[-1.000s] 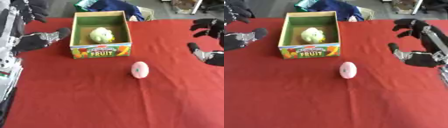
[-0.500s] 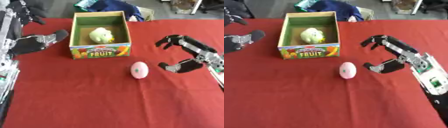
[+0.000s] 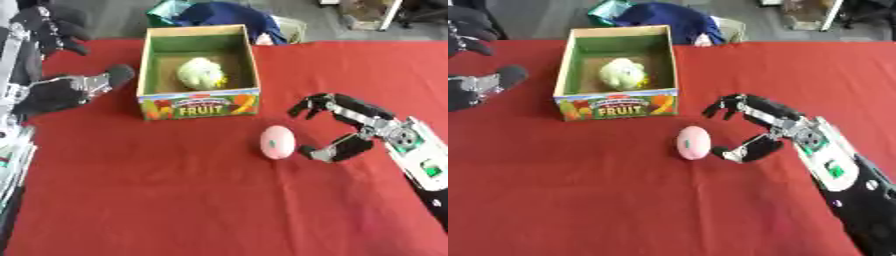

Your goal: Pick up objects on the table and place them in the box.

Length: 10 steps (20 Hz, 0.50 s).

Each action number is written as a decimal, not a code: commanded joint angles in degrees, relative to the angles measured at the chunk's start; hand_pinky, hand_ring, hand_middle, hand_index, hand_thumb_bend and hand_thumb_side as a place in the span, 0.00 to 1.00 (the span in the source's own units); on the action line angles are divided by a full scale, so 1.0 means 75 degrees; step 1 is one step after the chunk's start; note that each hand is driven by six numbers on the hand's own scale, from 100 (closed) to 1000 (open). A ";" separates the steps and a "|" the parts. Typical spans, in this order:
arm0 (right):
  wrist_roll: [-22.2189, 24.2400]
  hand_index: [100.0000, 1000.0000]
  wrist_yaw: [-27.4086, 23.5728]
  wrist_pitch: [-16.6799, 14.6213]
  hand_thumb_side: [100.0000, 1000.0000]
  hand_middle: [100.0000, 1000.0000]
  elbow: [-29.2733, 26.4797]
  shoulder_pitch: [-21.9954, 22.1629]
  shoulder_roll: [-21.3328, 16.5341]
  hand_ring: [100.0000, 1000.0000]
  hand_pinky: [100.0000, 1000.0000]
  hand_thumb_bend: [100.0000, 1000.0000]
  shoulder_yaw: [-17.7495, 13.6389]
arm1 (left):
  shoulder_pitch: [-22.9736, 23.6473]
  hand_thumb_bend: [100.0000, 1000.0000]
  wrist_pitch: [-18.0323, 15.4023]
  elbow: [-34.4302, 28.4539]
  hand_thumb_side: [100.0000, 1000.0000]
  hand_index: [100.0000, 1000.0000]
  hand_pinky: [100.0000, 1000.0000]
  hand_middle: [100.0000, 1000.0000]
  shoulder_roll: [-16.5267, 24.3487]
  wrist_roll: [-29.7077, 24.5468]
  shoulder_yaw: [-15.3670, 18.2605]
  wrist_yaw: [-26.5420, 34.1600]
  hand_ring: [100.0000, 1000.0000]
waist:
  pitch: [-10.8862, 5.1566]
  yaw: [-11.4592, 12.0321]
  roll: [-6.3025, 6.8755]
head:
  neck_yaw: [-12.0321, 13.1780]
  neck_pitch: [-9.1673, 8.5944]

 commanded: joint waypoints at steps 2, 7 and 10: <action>-0.0064 0.83 0.0316 -0.0150 0.10 0.69 0.0159 -0.0218 0.0067 0.85 0.70 0.28 -0.0031 | -0.0089 0.81 -0.0010 -0.0117 0.19 0.65 0.53 0.56 0.0045 -0.0037 0.0018 0.0002 0.59 | -0.0113 0.0011 0.0014 | -0.0046 -0.0073; -0.0308 0.80 0.0677 -0.0243 0.10 0.66 0.0353 -0.0342 0.0283 0.84 0.69 0.28 -0.0045 | -0.0103 0.81 -0.0015 -0.0110 0.19 0.65 0.53 0.56 -0.0004 -0.0064 -0.0008 0.0004 0.59 | -0.0096 0.0029 0.0026 | -0.0083 -0.0088; -0.0437 0.77 0.0823 -0.0306 0.10 0.63 0.0413 -0.0403 0.0393 0.83 0.69 0.28 -0.0016 | -0.0109 0.81 -0.0015 -0.0108 0.19 0.65 0.53 0.56 -0.0017 -0.0074 -0.0015 0.0001 0.59 | -0.0086 0.0048 0.0031 | -0.0115 -0.0084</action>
